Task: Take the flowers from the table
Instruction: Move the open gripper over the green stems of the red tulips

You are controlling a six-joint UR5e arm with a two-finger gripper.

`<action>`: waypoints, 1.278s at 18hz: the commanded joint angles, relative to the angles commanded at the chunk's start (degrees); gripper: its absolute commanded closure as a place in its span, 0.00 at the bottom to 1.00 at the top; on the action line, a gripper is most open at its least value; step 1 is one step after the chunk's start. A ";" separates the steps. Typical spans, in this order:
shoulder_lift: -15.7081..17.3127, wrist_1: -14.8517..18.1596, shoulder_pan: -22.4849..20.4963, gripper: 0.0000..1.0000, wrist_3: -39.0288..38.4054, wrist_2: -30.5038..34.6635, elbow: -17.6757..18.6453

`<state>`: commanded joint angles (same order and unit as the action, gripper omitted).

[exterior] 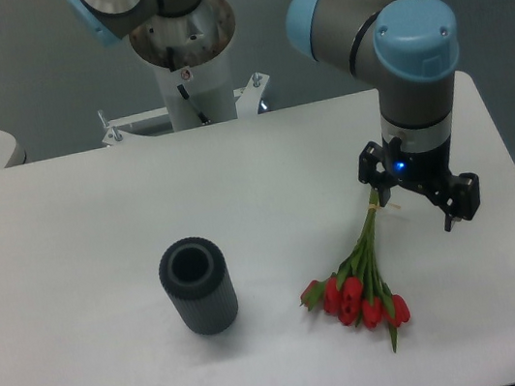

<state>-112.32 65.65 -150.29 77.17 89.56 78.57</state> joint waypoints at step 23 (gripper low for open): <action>-5.36 2.37 -1.05 0.00 -8.44 3.61 4.21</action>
<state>-117.68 68.03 -151.35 68.73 93.17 82.78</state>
